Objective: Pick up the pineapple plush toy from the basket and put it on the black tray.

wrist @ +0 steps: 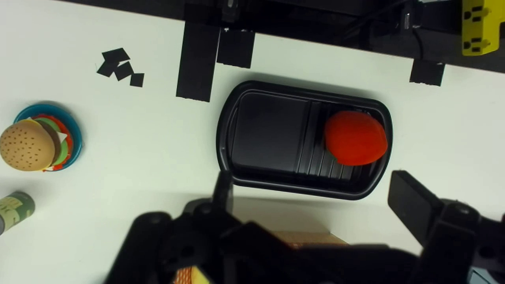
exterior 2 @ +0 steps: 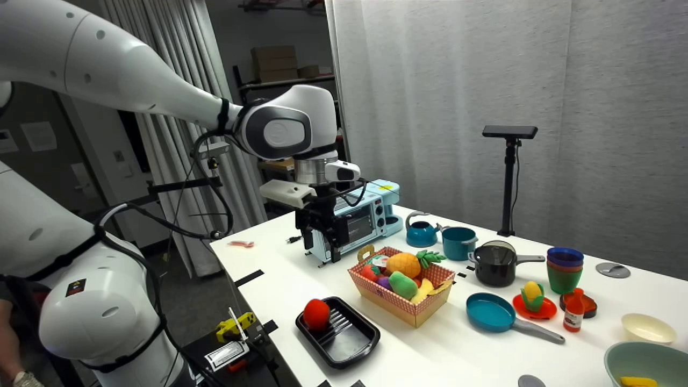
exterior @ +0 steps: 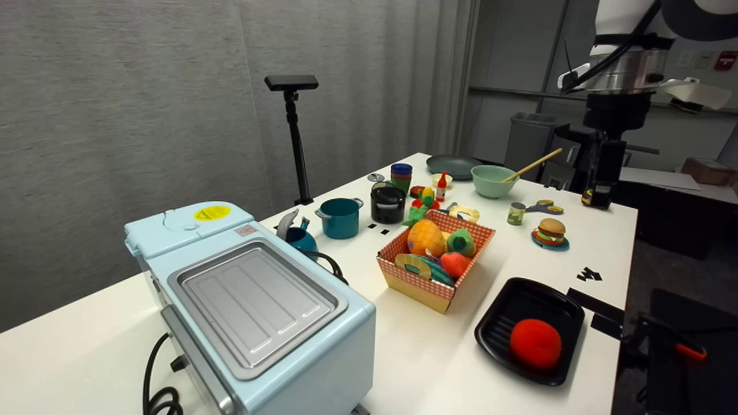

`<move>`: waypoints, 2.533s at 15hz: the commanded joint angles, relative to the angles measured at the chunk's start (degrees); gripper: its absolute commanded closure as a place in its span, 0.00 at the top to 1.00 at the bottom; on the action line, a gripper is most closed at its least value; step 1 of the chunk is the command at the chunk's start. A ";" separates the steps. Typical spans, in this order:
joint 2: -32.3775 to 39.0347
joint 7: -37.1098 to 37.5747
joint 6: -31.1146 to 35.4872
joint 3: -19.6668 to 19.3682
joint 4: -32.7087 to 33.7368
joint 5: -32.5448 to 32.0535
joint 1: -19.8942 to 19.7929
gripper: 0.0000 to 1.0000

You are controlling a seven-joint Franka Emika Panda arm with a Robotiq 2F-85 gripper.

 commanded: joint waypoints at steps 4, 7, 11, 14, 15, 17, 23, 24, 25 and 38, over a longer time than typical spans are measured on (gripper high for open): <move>8.41 2.98 3.50 2.29 6.12 0.36 1.81 1.00; 13.38 4.57 5.72 4.12 9.76 0.62 2.98 1.00; 19.60 6.68 10.40 5.43 14.69 1.44 3.76 1.00; 18.63 6.00 10.50 5.60 13.46 1.16 3.51 1.00; 19.60 6.00 10.54 5.70 14.49 1.45 3.51 1.00; 20.55 6.00 10.53 5.74 15.48 1.53 3.49 1.00; 25.58 8.26 20.16 5.80 17.02 1.95 3.43 1.00; 27.28 9.10 23.47 5.83 17.57 1.72 3.41 1.00; 29.48 10.08 27.83 5.85 18.19 1.25 3.39 1.00; 47.67 29.80 42.02 -0.96 29.36 -0.43 5.49 1.00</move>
